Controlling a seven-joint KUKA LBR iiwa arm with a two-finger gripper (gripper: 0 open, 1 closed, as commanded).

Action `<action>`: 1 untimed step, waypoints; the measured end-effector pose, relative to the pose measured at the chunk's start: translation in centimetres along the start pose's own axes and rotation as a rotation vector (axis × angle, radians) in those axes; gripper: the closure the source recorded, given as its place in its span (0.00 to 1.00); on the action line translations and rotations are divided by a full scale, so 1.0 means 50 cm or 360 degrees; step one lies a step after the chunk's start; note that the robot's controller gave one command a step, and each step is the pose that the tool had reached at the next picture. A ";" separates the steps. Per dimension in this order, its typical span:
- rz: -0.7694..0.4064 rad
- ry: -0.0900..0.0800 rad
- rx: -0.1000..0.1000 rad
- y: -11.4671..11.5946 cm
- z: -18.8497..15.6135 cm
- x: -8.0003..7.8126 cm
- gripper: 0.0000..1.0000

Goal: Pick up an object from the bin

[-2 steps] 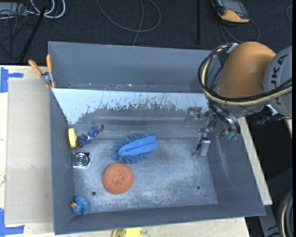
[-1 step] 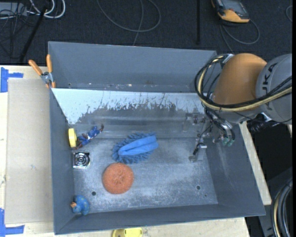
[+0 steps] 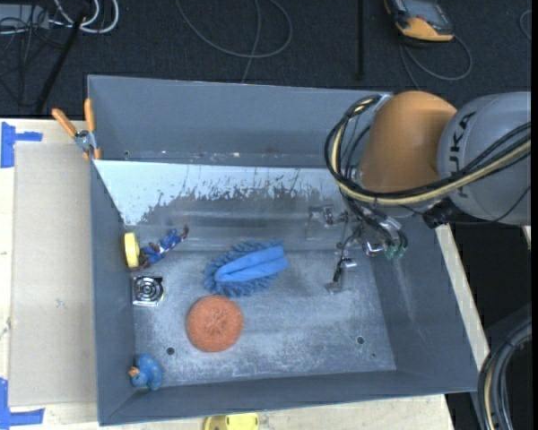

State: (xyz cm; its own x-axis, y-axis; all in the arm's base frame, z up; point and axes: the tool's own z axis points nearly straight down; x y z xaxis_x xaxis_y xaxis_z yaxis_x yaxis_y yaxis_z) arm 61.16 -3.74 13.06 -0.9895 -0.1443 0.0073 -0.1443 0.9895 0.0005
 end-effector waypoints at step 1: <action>-0.0227 -0.0017 0.0002 0.085 0.014 -0.019 0.00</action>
Offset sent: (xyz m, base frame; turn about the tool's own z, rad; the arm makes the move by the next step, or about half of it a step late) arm -0.0192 0.0851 -0.0059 -0.1173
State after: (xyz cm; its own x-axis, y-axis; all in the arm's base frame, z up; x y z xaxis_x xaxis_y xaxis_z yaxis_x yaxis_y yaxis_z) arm 61.48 0.59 12.33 -0.9590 -0.2835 -0.0031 -0.2835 0.9590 -0.0005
